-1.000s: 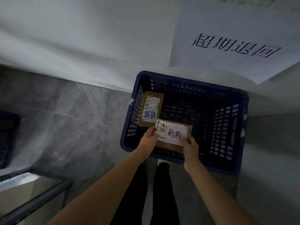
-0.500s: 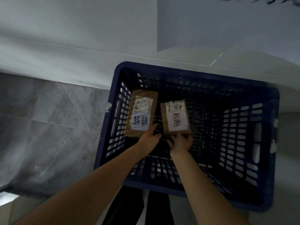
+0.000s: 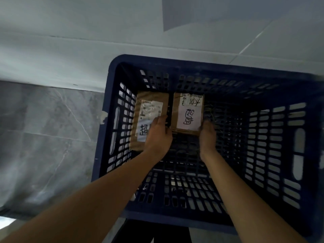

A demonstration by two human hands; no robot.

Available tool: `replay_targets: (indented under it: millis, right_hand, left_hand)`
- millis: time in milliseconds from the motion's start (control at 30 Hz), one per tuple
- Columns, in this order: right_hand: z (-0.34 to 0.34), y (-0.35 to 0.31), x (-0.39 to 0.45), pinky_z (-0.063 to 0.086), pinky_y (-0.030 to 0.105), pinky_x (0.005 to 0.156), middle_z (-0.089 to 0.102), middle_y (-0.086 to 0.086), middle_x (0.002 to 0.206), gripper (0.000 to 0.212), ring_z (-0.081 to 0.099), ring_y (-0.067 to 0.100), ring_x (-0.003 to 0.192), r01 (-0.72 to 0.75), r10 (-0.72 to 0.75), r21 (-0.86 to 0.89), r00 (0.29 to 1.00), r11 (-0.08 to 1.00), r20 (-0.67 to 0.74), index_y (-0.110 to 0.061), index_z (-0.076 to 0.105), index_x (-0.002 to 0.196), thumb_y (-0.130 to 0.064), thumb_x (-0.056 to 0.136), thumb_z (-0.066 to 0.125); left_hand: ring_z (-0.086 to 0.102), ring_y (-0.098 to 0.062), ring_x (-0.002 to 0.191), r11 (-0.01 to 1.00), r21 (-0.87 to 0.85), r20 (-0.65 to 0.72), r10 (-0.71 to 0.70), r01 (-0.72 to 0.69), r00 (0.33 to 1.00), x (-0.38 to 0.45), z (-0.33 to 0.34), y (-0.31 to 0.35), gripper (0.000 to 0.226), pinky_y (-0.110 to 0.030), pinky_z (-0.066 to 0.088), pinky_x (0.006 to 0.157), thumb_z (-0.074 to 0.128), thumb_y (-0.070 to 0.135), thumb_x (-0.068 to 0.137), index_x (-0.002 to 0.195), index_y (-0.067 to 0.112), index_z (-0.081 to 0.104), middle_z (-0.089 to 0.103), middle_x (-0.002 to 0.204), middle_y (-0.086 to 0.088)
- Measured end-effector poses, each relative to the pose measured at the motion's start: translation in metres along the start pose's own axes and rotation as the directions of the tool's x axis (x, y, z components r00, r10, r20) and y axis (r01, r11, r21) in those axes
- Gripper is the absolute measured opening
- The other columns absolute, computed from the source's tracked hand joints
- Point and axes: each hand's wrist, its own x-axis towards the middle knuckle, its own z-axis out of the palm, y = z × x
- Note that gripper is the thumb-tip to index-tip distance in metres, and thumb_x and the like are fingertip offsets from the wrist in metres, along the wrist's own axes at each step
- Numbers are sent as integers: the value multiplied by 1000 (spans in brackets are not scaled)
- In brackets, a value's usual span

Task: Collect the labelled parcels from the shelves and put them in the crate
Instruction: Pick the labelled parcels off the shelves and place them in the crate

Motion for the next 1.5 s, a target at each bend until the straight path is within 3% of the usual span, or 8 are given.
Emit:
replay_targets:
  millis: [133,333,467,667,1033,1200,1300,1500]
  right_hand:
    - [17,-5,-1,37,27,106,49,2,140,43,49,17,122,68,-43,-122,981,990,191,-17,38,146,-33,107,29]
    - [13,-10,-13,31,26,108,37,4,152,54,39,19,136,176,-143,-267,980,947,140,-15,20,154,-36,106,31]
    - [7,-38,-50,27,35,115,38,6,150,48,35,22,138,539,-512,-472,836,697,199,-18,28,152,-32,106,32]
    - [4,-111,-141,4,50,120,10,4,164,58,5,25,151,639,-648,-649,707,413,283,-22,18,156,-43,103,29]
    - [-7,-234,-324,19,37,122,16,-2,162,57,6,4,148,946,-758,-324,212,0,618,-20,24,155,-38,103,40]
    - [3,-283,-433,-3,29,121,0,-7,163,68,-6,5,149,931,-646,-191,-60,-312,761,-24,9,156,-58,99,21]
    - [23,-311,-499,-6,29,119,1,-7,162,69,-4,7,148,874,-624,-118,-237,-472,745,-21,12,156,-57,100,29]
    - [76,-327,-686,-2,32,120,8,-2,161,63,3,11,149,798,-565,157,-536,-582,628,-15,16,155,-46,103,31]
  left_hand:
    - [36,-26,129,983,166,-74,90,-77,993,-6,-14,-4,47,-38,34,107,44,5,91,137,8,42,43,139,-9]
    - [17,-21,144,966,241,24,90,-93,996,-18,-30,0,59,-32,17,117,43,12,95,150,12,22,23,156,-6]
    - [12,-20,147,953,279,-13,128,-120,992,-39,-56,24,58,-33,12,119,42,20,98,151,13,19,21,158,-5]
    - [-3,-18,149,878,424,-152,312,-224,938,-91,-133,75,62,-37,0,122,32,34,100,154,16,7,3,162,-2]
    - [-8,-24,148,750,659,-401,411,-54,819,-222,-287,132,64,-42,-1,121,16,43,97,153,16,0,-4,162,-4]
    - [5,-25,148,761,637,-611,398,126,684,-322,-374,156,65,-45,10,120,22,44,96,153,15,13,10,161,-5]
    - [12,-26,148,765,597,-717,375,240,588,-395,-429,159,62,-47,16,120,27,42,96,152,14,21,18,159,-5]
    - [19,-26,147,766,433,-892,289,475,347,-555,-517,131,64,-47,15,119,25,40,92,150,13,28,25,157,-5]
